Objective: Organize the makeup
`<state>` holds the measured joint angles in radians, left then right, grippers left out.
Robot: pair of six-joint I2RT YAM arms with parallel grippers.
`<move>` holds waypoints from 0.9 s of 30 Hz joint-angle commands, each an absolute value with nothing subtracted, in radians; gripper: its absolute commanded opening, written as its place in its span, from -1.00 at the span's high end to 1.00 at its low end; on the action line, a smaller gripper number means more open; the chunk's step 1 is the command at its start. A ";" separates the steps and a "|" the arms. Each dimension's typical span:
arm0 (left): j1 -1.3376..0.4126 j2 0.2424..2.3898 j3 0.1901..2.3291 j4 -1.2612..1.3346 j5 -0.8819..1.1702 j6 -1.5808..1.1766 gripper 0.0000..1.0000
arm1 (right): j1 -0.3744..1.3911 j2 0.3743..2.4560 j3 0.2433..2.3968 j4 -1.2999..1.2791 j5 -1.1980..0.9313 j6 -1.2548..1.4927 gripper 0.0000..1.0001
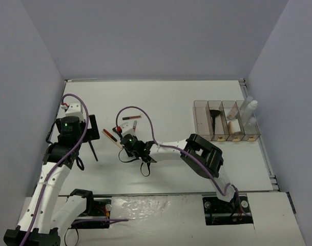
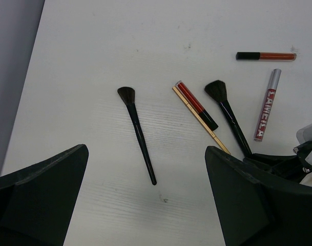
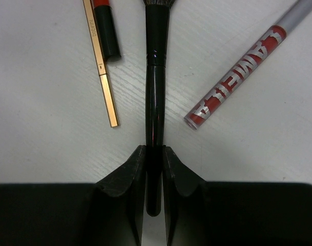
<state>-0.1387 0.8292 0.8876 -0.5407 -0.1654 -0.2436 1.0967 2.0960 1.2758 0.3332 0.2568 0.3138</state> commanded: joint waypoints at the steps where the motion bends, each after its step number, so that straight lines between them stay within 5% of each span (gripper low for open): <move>1: -0.131 0.822 0.904 -0.482 -0.168 -0.250 -0.94 | 1.119 2.011 1.284 0.360 0.249 0.318 1.00; 16: -0.124 0.827 0.905 -0.485 -0.175 -0.258 -0.94 | 1.041 1.611 1.142 0.339 0.377 0.197 1.00; 27: -0.117 0.828 0.907 -0.485 -0.162 -0.267 -0.94 | 0.454 1.152 0.764 0.224 0.397 0.103 1.00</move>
<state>-0.1275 0.8295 0.8867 -0.5400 -0.1611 -0.2482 0.6999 1.3344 0.8614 0.2694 0.3875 0.1364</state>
